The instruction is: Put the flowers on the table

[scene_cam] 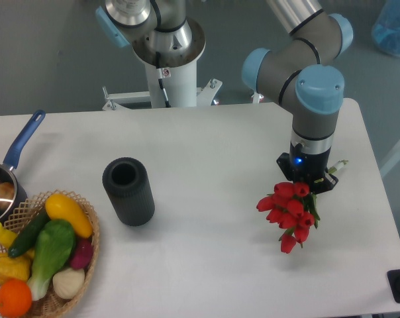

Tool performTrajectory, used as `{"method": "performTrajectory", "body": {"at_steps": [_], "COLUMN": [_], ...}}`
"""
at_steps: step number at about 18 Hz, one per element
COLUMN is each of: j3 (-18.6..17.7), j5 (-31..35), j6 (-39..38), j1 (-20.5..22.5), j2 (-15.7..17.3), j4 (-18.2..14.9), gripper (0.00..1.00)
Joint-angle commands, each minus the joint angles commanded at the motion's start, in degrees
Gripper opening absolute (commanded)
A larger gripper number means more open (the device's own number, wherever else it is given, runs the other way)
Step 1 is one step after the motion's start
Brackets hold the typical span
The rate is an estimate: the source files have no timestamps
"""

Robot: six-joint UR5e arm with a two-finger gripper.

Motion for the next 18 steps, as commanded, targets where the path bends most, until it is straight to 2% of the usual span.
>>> {"method": "performTrajectory", "body": {"at_steps": [6,14,15,18], "j3": [0.0,-2.3,-2.5,-3.0], "j5": [0.1,2.2,2.2,2.2], "j6": [0.1,0.4,0.3,0.4], "j1": [-0.1,-0.6,-1.3,-1.9], "j2": [-0.1,-1.0,-1.7,-2.5], "j4": [-0.1,-0.1,-0.1,0.0], "gripper": [0.04,0.04,0.09,0.38]}}
